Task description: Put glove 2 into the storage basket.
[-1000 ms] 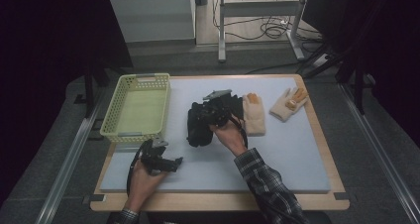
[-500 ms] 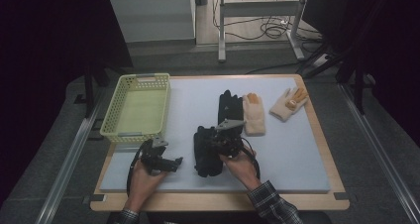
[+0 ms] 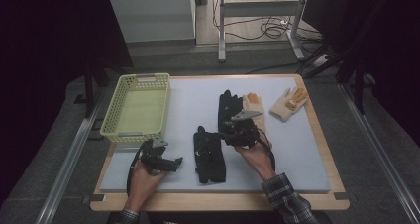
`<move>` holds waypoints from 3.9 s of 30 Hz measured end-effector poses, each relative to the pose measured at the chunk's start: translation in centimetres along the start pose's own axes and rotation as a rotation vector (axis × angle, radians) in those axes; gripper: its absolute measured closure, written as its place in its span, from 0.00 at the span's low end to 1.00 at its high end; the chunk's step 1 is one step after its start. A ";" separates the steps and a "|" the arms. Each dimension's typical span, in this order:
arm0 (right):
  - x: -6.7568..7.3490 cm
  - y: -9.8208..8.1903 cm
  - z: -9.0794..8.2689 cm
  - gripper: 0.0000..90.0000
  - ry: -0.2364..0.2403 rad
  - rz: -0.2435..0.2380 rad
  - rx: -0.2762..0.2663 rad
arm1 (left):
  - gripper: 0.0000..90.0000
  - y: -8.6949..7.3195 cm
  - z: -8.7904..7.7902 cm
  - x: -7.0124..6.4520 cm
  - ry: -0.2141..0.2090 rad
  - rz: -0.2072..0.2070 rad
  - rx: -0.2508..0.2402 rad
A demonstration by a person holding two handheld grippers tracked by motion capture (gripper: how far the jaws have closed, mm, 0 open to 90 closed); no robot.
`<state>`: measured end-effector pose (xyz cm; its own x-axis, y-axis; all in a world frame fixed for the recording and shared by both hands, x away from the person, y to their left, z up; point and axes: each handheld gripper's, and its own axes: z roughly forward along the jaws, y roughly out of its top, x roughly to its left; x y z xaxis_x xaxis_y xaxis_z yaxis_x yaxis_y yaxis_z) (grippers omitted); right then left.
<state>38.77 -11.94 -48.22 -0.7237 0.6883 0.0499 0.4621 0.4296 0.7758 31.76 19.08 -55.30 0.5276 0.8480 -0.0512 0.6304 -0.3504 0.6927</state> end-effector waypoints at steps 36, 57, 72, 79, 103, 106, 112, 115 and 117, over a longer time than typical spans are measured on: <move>-6.9 2.9 9.1 0.93 -0.243 -0.071 0.165 | 0.01 0.0 0.0 0.1 -0.002 0.008 0.005; -2.1 4.6 -0.5 0.93 -0.076 -0.037 -0.014 | 0.01 0.0 0.0 0.1 -0.001 0.008 0.006; 7.3 0.5 -0.7 0.93 -0.017 -0.061 0.028 | 0.01 0.0 0.0 0.0 -0.001 0.001 -0.003; 7.9 -1.6 2.0 0.73 0.003 -0.038 0.057 | 0.01 0.0 0.0 0.0 0.000 -0.007 -0.004; 5.5 -7.2 -3.1 0.81 0.087 -0.048 0.108 | 0.01 0.0 0.0 0.0 0.001 -0.003 -0.001; 5.8 -7.4 -2.9 0.81 0.081 -0.068 0.109 | 0.01 0.0 0.0 0.0 0.001 -0.005 -0.001; 5.0 -8.3 -2.9 0.81 0.117 -0.038 0.116 | 0.02 0.0 -0.1 0.0 0.000 0.001 -0.004; 5.4 -8.6 -2.5 0.82 0.132 -0.056 0.110 | 0.03 -0.3 -0.6 0.2 0.007 0.007 0.002; 5.7 -8.5 -2.1 0.82 0.147 -0.062 0.104 | 0.03 -0.7 -1.1 0.8 0.024 -0.005 0.007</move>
<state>29.63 -12.89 -53.18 -0.8160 0.5692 0.1011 0.4594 0.5322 0.7112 31.13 20.42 -55.00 0.5104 0.8591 -0.0374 0.6373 -0.3487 0.6872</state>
